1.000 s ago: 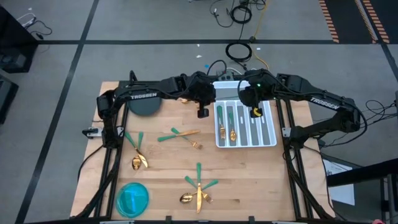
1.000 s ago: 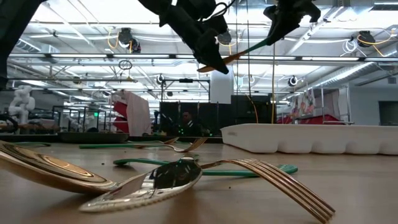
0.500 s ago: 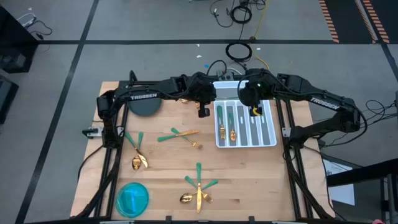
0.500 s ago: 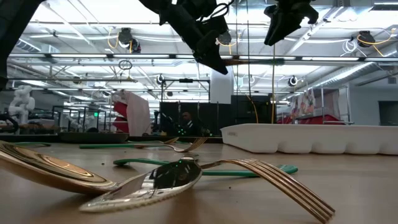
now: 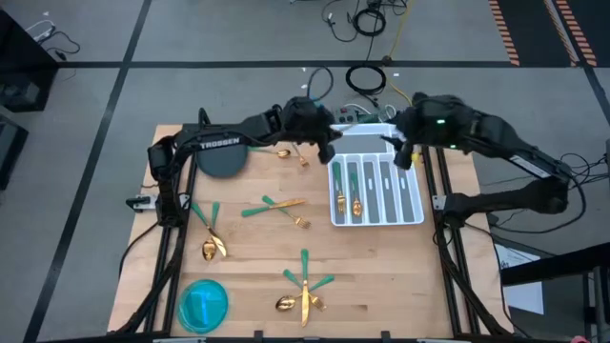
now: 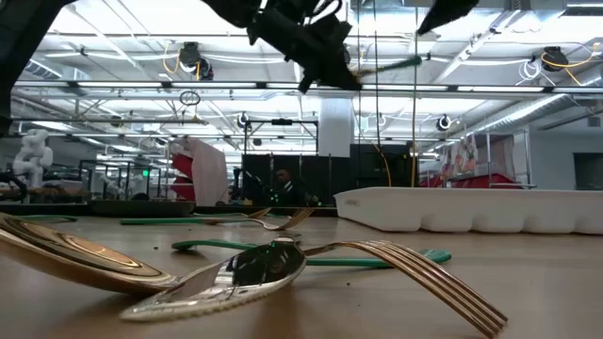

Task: Sort silverware
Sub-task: Put the green knife into the white silverware organizer

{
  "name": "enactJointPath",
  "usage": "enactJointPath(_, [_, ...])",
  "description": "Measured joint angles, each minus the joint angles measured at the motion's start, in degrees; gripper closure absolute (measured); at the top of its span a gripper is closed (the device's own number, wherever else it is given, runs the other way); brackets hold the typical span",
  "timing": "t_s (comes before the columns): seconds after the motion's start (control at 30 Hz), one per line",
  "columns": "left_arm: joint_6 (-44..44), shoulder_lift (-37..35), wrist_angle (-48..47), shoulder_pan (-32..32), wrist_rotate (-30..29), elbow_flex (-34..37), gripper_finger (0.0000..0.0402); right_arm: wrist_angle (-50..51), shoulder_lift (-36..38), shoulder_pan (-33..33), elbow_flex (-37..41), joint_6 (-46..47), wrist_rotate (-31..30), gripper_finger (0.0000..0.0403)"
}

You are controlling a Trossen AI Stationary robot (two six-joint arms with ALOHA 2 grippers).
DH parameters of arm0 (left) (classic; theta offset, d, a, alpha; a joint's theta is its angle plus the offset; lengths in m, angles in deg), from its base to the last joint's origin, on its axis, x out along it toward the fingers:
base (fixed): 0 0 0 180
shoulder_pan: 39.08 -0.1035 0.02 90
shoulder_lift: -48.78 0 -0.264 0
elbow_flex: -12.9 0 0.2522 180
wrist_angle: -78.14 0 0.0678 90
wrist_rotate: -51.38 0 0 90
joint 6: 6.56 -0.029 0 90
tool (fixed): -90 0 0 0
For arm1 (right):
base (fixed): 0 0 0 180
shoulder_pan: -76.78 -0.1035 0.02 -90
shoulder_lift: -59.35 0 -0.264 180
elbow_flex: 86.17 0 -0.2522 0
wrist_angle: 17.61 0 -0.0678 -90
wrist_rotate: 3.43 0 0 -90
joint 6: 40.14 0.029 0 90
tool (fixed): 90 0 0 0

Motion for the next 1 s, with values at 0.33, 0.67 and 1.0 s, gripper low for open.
enactJointPath(0.33, [14.8,0.0,29.4,0.3,2.1,0.0,0.0401,-23.8,10.9,0.7,8.6,14.7,4.1,0.0209])
enactJointPath(0.67, [14.5,-0.2,39.0,4.0,3.7,-0.1,0.0401,-46.5,7.4,0.7,15.6,15.7,7.5,0.0209])
enactJointPath(1.0, [11.3,-0.2,40.7,6.3,3.7,-0.1,0.0401,-51.8,3.9,0.7,15.5,16.9,11.7,0.0209])
